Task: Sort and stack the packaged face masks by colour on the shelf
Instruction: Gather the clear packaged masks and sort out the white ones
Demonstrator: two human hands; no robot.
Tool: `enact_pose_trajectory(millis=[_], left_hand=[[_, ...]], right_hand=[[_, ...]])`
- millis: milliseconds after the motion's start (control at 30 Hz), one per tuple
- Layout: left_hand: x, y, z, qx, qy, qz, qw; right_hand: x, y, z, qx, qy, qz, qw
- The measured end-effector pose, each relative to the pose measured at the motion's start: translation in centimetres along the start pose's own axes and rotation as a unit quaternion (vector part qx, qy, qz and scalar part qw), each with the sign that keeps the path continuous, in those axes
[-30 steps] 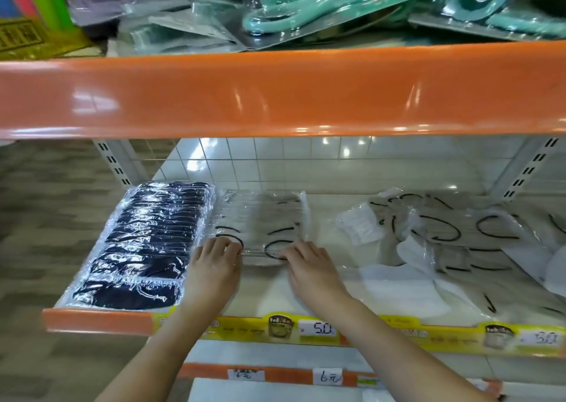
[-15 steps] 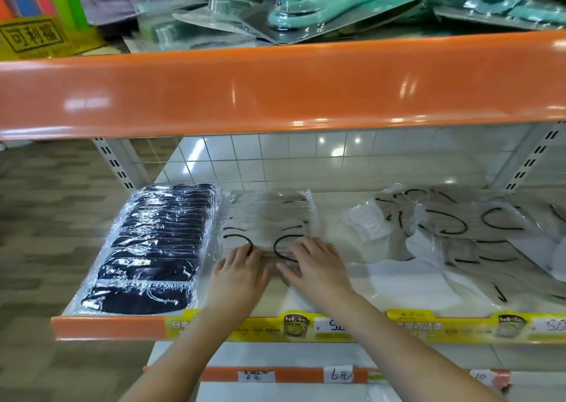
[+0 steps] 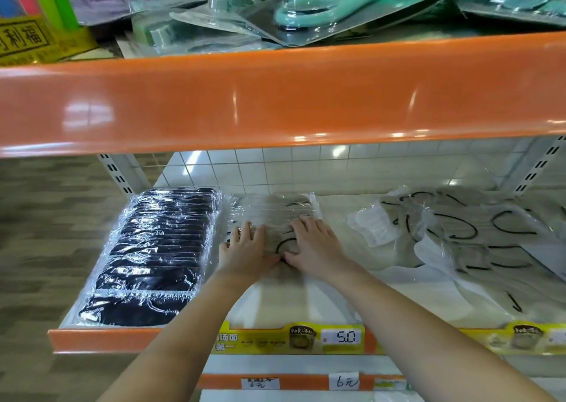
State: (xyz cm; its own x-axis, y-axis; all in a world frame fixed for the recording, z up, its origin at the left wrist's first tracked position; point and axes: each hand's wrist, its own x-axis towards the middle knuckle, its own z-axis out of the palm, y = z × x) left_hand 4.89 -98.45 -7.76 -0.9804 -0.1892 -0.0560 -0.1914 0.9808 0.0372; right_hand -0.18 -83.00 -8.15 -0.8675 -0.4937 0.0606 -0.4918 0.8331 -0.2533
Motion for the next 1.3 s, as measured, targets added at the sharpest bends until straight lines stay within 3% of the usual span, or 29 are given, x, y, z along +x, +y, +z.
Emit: enact_pose_trajectory(millis=[200,767,967,1100,1300], left_hand=[[1.1,-0.1,0.0,0.004,-0.008,0.004,1.000],[1.0,0.9,-0.3,-0.027,0.024,0.023,0.999],[0.3,1.9,0.0,-0.076,0.074,0.057,0.993],[-0.1,3.3,-0.4,-0.091,0.126,0.074,0.985],[-0.2,8.0,-1.4,-0.141,0.144,0.114,0.973]], right_hand=[[1.3,0.2,0.0,0.020,-0.041,0.018,0.999],[1.4,0.2,0.4,0.034,0.009,0.017,0.999],[-0.2,1.0,-0.6,0.035,0.071,-0.026,0.997],[-1.5,2.6,-1.7,0.042,0.076,-0.024,0.996],[-3.6,6.6,-3.3,0.022,0.077,-0.019,0.997]])
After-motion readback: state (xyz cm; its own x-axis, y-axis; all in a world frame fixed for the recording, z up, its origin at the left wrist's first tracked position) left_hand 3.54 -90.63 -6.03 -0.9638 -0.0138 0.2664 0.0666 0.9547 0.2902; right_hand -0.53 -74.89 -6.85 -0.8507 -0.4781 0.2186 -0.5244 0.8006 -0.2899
